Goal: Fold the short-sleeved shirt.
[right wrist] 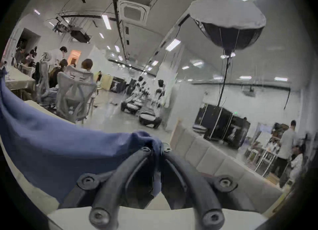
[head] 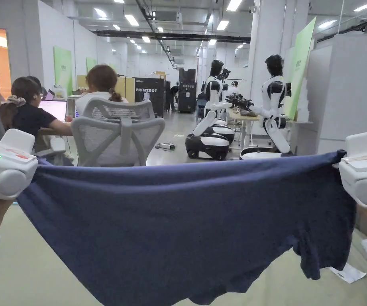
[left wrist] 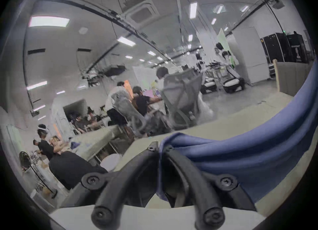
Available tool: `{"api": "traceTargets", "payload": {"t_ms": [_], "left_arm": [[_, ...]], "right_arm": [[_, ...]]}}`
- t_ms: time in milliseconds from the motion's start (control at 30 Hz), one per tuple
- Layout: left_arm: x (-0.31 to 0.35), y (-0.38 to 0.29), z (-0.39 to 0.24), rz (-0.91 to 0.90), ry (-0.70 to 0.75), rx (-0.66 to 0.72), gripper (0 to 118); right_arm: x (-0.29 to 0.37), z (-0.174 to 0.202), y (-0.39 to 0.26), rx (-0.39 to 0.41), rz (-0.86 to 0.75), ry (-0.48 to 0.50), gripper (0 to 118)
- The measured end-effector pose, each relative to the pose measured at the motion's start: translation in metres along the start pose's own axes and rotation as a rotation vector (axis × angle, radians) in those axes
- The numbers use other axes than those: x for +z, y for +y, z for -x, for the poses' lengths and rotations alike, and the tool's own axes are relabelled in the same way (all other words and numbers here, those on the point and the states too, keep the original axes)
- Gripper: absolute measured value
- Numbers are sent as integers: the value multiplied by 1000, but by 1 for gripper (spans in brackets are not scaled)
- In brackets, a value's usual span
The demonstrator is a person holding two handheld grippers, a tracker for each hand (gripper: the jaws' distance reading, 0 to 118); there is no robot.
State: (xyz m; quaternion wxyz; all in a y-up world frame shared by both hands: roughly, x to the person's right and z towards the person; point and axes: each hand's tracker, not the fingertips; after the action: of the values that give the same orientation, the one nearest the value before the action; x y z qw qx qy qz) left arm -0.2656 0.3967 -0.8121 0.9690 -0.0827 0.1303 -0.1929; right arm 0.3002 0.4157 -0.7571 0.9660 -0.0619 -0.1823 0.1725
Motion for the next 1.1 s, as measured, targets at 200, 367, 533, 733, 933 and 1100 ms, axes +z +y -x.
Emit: {"api": "traceTargets", "payload": {"t_ms": [200, 367, 533, 733, 933, 1100], "left_arm": [[-24, 54, 7, -51, 38, -17, 0], [-48, 59, -10, -46, 35, -35, 0], [-74, -2, -54, 51, 9, -63, 0], [-61, -55, -75, 125, -55, -39, 0], [4, -109, -75, 193, -150, -94, 0], [71, -199, -77, 355, -240, -31, 0]], "right_arm": [[-20, -1, 50, 25, -41, -44, 6], [-41, 12, 38, 34, -7, -60, 6], [-69, 44, -35, 56, 127, -51, 6], [-76, 45, -95, 64, 213, -3, 6], [-25, 28, -146, 105, 323, 30, 6], [48, 40, -240, 150, 449, 115, 6]]}}
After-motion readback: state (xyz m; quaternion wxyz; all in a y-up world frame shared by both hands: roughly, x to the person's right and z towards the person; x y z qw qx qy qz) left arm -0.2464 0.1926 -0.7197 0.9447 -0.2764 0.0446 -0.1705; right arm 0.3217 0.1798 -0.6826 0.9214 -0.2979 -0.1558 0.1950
